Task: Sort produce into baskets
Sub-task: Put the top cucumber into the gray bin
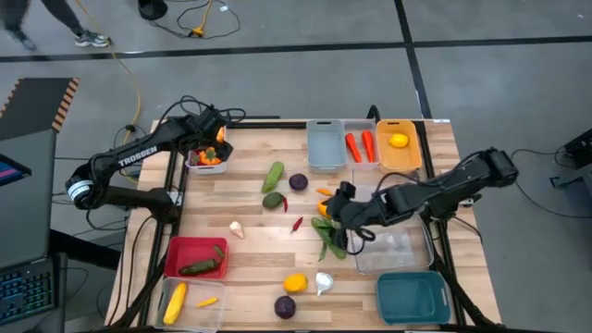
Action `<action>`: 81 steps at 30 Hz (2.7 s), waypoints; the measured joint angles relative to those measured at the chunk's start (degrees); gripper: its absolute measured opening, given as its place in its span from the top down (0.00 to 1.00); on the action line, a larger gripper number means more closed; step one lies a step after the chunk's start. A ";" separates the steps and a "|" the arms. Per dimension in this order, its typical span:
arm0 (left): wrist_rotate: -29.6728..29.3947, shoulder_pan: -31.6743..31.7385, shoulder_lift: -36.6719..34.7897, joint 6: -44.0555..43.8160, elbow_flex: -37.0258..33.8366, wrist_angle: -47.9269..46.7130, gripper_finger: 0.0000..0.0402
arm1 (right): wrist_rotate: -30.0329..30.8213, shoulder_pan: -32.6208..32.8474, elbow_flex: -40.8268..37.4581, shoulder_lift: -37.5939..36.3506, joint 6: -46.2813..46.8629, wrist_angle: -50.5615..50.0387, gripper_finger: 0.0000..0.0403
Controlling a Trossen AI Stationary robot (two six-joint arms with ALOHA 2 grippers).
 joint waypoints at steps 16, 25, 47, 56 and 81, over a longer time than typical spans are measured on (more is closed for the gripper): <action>0.74 0.00 0.01 -0.39 0.02 -0.02 0.01 | -1.50 -13.61 17.44 15.29 -17.24 -2.05 0.11; 0.72 0.00 0.01 -1.29 0.02 -0.02 0.01 | -10.60 -21.13 30.69 27.13 -32.08 -6.04 0.11; 0.99 -0.23 0.01 -1.45 0.02 0.21 0.01 | -16.26 -28.92 51.95 50.57 -62.21 -18.98 0.12; 1.15 -0.24 0.01 -1.45 0.02 0.36 0.01 | -16.47 -30.55 56.83 56.07 -65.79 -21.83 0.15; 1.15 -0.24 0.01 -1.45 0.02 0.44 0.01 | -16.49 -31.20 56.92 56.66 -65.59 -26.25 0.54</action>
